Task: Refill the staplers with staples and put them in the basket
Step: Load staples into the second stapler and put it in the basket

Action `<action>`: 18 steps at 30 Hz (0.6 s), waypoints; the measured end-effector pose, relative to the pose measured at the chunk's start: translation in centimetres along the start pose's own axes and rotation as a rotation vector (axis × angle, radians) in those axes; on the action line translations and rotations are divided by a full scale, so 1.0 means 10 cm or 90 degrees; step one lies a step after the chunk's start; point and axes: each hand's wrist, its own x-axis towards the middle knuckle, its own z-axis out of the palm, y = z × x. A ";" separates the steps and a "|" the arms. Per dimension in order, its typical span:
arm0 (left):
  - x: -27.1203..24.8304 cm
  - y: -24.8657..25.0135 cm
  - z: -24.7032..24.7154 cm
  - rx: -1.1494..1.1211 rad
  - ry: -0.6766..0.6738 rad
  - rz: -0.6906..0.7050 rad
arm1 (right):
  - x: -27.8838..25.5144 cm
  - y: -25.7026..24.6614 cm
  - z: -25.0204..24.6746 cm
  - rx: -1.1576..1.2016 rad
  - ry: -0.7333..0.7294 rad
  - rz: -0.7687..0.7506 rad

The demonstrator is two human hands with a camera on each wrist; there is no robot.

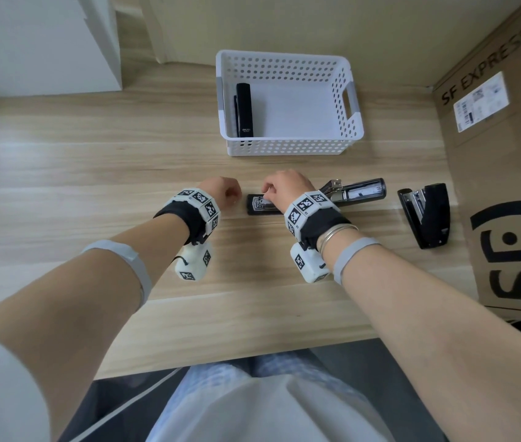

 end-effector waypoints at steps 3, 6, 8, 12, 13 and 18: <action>-0.01 0.07 0.01 -0.103 0.007 0.001 | 0.01 -0.04 0.01 0.004 -0.028 -0.031; 0.00 0.14 0.00 -0.167 -0.006 -0.008 | 0.00 -0.06 0.02 0.027 -0.036 -0.058; 0.00 0.20 -0.02 -0.173 -0.017 -0.010 | 0.00 -0.07 0.03 0.041 -0.030 -0.078; -0.01 0.30 -0.04 -0.166 -0.018 -0.004 | -0.02 -0.07 0.01 0.028 -0.023 -0.102; -0.01 0.30 -0.04 -0.187 -0.024 -0.002 | -0.02 -0.07 0.01 0.028 -0.019 -0.105; -0.02 0.34 -0.04 -0.211 -0.031 0.021 | 0.00 -0.07 -0.02 -0.014 -0.027 -0.091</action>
